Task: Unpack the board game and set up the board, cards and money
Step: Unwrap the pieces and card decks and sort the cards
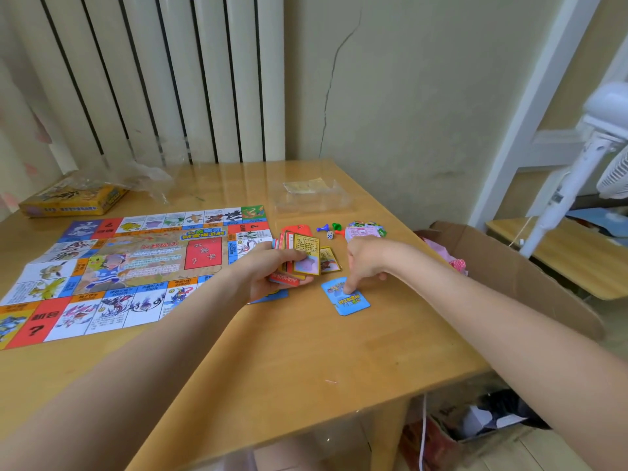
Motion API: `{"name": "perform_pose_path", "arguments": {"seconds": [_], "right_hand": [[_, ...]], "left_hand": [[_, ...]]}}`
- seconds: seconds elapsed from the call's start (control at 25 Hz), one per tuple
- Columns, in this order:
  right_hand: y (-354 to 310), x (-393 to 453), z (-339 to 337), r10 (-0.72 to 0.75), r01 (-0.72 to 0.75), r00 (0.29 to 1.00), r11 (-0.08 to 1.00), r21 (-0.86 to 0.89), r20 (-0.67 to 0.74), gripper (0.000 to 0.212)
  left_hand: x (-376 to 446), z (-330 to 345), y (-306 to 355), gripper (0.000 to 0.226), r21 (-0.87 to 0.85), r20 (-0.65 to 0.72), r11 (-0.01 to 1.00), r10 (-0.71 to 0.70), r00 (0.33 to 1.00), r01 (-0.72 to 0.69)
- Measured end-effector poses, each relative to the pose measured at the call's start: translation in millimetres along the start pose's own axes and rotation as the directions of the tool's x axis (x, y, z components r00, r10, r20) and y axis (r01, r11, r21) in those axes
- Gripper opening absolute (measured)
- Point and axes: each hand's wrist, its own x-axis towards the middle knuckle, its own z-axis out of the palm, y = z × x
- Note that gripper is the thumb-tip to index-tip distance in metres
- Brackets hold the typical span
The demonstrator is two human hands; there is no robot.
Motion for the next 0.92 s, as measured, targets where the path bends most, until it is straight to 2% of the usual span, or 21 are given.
{"name": "perform_pose_path", "arguments": {"seconds": [0.04, 0.12, 0.16, 0.24, 0.32, 0.44, 0.6, 0.72, 0.8, 0.92], "right_hand": [[-2, 3, -4, -0.012, 0.016, 0.999, 0.997, 0.080, -0.045, 0.034], [-5, 11, -10, -0.005, 0.079, 0.981, 0.923, 0.376, -0.193, 0.027], [-6, 15, -12, 0.014, 0.118, 0.971, 0.839, 0.531, -0.237, 0.026], [-11, 19, -10, -0.002, 0.162, 0.976, 0.674, 0.720, -0.218, 0.025], [-15, 22, -5, -0.029, 0.181, 0.978, 0.621, 0.763, -0.208, 0.020], [-16, 29, -5, 0.007, 0.201, 0.968, 0.574, 0.794, -0.250, 0.011], [-9, 35, -13, 0.072, 0.246, 0.949, 0.442, 0.862, -0.308, 0.012], [0, 37, -14, 0.071, 0.325, 0.912, 0.477, 0.817, -0.404, 0.011], [3, 37, -9, 0.015, 0.328, 0.926, 0.461, 0.825, -0.377, 0.005], [4, 39, -3, -0.065, 0.322, 0.946, 0.262, 0.910, -0.317, 0.012]], "left_hand": [[1, 0, 1, 0.013, -0.010, -0.002, 1.000, 0.005, 1.000, -0.005], [5, -2, 3, 0.020, -0.043, -0.009, 0.999, 0.021, 1.000, -0.022], [7, -3, 3, 0.022, -0.064, -0.005, 0.997, 0.032, 0.999, -0.032], [10, -4, 3, 0.017, -0.094, 0.026, 0.994, 0.051, 0.998, -0.049], [10, -5, 4, 0.012, -0.114, 0.065, 0.992, 0.065, 0.996, -0.057], [7, -10, 11, 0.011, -0.183, 0.127, 0.982, 0.071, 0.989, -0.047], [11, -21, 24, 0.012, -0.170, 0.004, 0.983, 0.073, 0.997, -0.072], [15, -29, 24, 0.013, -0.170, -0.026, 0.985, 0.029, 0.999, -0.033], [15, -29, 21, 0.012, -0.158, -0.006, 0.987, 0.000, 1.000, -0.001], [16, -26, 16, 0.013, -0.163, 0.017, 0.987, -0.006, 1.000, 0.008]]}}
